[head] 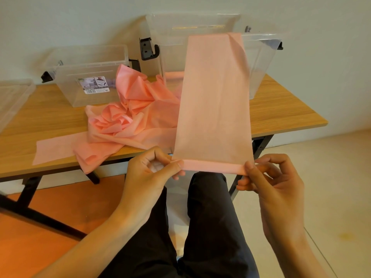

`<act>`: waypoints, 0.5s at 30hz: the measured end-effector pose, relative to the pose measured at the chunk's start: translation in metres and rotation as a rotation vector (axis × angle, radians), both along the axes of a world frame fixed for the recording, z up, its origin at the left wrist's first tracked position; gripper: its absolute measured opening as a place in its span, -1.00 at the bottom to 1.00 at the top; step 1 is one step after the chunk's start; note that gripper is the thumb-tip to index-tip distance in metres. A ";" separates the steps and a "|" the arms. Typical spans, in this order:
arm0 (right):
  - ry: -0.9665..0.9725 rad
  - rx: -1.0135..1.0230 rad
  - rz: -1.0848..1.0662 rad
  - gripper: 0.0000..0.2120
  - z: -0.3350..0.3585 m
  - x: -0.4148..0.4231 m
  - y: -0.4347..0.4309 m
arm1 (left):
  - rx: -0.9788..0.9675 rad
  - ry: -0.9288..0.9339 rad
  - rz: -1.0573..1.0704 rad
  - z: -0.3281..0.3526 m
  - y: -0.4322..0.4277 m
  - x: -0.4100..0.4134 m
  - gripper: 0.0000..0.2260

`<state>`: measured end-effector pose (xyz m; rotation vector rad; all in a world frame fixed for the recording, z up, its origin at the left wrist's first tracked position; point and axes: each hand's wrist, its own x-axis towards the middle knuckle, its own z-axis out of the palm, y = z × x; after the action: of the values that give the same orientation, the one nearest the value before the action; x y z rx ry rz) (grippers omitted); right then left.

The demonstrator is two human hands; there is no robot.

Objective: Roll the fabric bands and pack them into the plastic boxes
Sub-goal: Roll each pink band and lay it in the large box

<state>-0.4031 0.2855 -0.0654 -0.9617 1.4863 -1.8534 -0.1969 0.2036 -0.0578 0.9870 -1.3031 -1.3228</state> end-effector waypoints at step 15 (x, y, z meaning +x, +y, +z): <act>-0.073 -0.058 0.173 -0.72 -0.007 -0.005 -0.003 | -0.179 -0.097 -0.192 -0.001 -0.002 0.006 -0.91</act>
<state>-0.4085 0.2826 -0.0724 -1.0060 1.2709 -1.7951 -0.1910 0.2013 -0.0591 0.8264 -1.5940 -1.2877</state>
